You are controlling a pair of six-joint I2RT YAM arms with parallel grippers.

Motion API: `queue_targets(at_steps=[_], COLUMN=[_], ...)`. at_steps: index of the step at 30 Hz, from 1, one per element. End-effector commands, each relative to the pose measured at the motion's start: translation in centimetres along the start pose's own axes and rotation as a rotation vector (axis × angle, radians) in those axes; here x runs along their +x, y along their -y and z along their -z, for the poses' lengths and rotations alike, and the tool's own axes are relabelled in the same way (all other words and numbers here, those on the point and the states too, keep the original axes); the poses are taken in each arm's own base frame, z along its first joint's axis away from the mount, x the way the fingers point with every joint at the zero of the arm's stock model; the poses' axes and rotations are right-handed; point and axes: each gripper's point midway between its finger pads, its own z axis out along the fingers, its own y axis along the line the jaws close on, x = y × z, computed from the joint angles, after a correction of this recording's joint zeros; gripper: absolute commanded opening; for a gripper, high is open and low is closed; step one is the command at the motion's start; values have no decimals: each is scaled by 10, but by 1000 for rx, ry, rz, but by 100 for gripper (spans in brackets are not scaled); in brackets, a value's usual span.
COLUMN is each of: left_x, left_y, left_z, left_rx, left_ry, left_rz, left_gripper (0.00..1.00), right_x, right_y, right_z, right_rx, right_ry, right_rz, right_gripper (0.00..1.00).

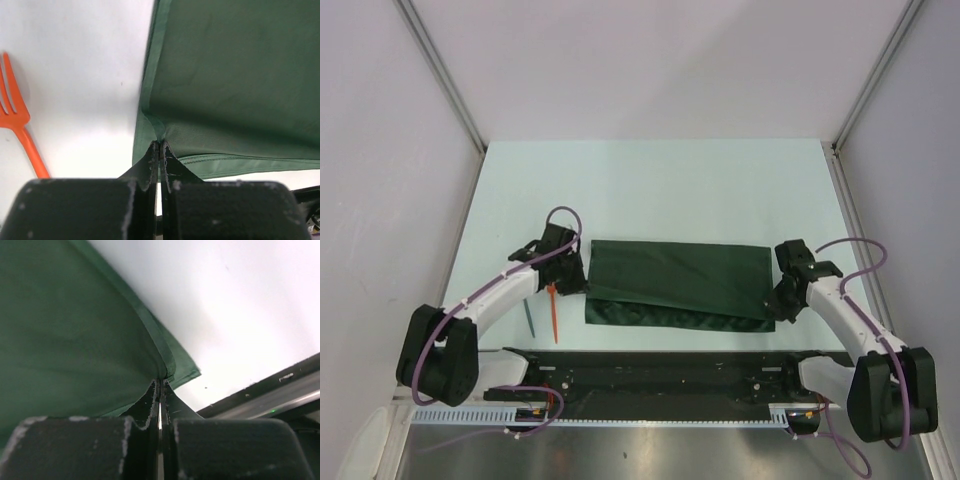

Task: Fold the napkin into a case and place the utensils inside
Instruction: Fold and flatten the napkin at the center of the board.

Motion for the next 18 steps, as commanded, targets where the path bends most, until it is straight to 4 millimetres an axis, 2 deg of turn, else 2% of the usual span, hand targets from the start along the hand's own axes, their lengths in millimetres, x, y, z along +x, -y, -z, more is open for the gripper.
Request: queue_targets(at_steps=[1,14,18], left_x=[7,25,28], left_y=[-8,-11,-15], left_z=[-4,-18,-19], left_rx=[-30,-59,-79], left_ry=[-4,-57,-59], left_rz=[5,-6,-4], left_gripper=[0,0,0], right_x=[5,10,10], right_y=[15,19,19], right_z=[-10,-24,-22], right_rx=[82,102,107], right_ry=[-18,-10,-7], right_rz=[-25,-50,-34], right_gripper=[0,0,0])
